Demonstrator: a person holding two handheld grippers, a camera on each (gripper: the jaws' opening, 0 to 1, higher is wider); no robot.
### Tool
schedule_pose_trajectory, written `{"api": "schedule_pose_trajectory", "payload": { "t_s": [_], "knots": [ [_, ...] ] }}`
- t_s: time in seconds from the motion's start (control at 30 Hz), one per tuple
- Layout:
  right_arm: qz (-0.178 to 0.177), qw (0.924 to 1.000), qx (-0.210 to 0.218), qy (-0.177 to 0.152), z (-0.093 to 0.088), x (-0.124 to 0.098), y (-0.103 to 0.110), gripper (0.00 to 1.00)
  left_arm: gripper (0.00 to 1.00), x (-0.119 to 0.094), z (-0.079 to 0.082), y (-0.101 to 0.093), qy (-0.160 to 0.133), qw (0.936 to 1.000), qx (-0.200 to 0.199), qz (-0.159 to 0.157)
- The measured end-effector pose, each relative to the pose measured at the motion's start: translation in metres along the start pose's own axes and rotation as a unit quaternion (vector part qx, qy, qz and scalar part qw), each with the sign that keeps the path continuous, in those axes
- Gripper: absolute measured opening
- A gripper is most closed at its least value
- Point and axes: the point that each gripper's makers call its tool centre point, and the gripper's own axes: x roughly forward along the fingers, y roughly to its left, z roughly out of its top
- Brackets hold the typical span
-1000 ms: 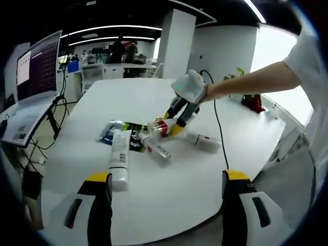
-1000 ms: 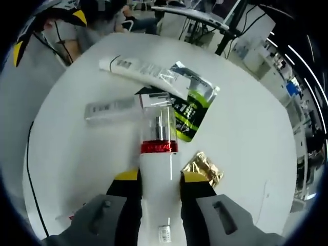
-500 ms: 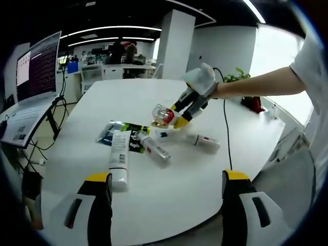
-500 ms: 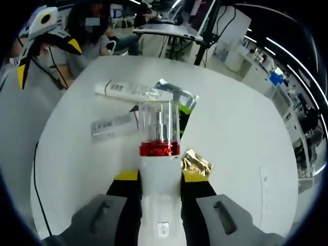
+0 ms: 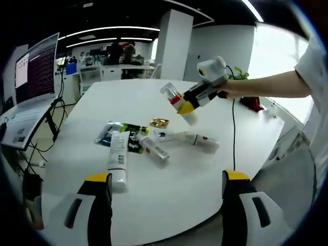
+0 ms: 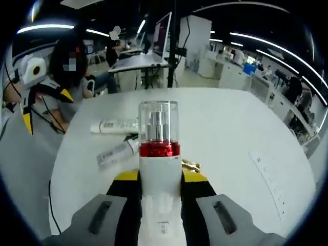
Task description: Arrange the skincare products in the storage area until every visible bottle or jar stands upright without overlapping.
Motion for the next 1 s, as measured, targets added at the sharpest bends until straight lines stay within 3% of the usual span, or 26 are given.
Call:
{"api": "schedule_pose_trajectory", "payload": {
  "t_s": [0.23,0.53,1.0],
  "knots": [
    [-0.012,0.9971,0.057,-0.048,0.005,-0.024,0.000,0.27,0.82,-0.001,0.002,-0.001,-0.003,1.0000,0.000,-0.003],
    [-0.006,0.9876,0.107,-0.115,0.015,-0.055,0.023,0.27,0.81,-0.002,0.006,-0.003,-0.012,0.9998,-0.011,-0.010],
    [-0.028,0.9803,0.127,-0.149,0.011,-0.080,0.055,0.27,0.81,-0.005,0.019,-0.018,-0.020,0.9996,0.007,-0.021]
  ]
}}
